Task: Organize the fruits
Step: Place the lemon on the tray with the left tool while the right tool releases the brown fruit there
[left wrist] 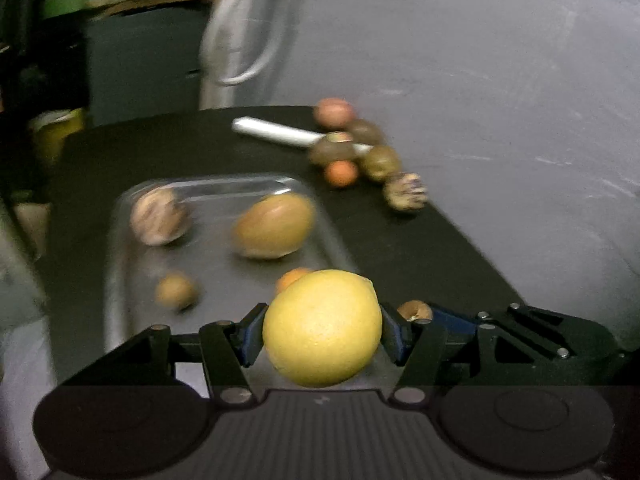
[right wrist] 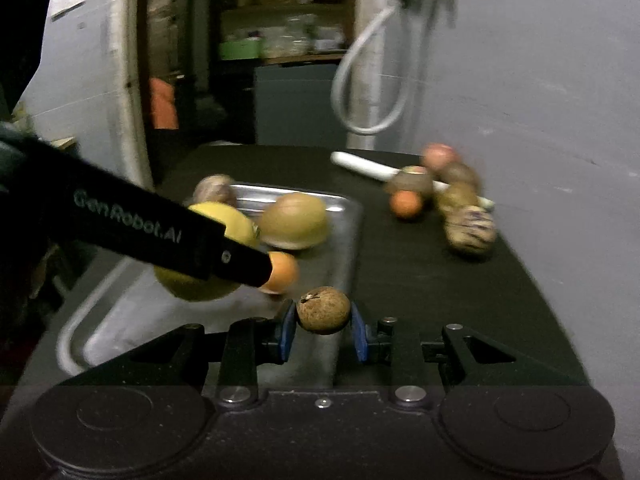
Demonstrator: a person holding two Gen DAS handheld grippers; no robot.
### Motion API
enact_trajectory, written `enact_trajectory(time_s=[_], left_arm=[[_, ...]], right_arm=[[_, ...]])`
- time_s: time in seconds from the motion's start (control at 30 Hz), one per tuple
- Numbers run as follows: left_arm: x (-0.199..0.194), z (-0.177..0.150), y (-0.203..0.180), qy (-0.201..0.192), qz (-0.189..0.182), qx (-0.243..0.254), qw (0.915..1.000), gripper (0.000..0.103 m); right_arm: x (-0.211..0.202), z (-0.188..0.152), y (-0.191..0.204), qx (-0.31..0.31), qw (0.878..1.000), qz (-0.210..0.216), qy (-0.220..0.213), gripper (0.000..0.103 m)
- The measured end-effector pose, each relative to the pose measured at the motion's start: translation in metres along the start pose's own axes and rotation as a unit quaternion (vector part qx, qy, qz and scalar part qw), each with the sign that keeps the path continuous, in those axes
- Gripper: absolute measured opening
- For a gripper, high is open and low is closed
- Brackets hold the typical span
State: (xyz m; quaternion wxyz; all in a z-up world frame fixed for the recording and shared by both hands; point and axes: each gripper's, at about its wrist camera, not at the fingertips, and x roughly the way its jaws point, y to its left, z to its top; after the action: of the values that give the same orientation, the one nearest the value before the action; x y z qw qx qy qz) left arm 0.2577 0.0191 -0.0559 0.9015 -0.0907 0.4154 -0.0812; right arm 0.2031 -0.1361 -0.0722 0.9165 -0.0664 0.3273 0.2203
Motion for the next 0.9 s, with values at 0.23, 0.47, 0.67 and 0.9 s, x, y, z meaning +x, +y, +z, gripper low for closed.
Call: enact_trajectory(time_s=[0.23, 0.47, 0.67, 0.9], left_arm=[[-0.016, -0.018, 0.038, -0.008, 0.053, -0.063, 0.9966, 0.062], [-0.007, -0.022, 0.053, -0.015, 0.081, -0.089, 0.9927, 0.062], [0.003, -0.023, 0.059, -0.008, 0.082, -0.087, 0.9928, 0.062], [0.003, -0.023, 0.061, -0.004, 0.084, -0.083, 0.993, 0.062]], right_arm=[[0.014, -0.001, 0.032, -0.028, 0.999, 0.042, 0.01, 0.031], [0.033, 0.002, 0.038, -0.037, 0.998, 0.052, 0.016, 0.031], [0.044, 0.0, 0.04, -0.04, 0.997, 0.054, 0.023, 0.031], [0.047, -0.001, 0.041, -0.039, 0.997, 0.054, 0.03, 0.031]])
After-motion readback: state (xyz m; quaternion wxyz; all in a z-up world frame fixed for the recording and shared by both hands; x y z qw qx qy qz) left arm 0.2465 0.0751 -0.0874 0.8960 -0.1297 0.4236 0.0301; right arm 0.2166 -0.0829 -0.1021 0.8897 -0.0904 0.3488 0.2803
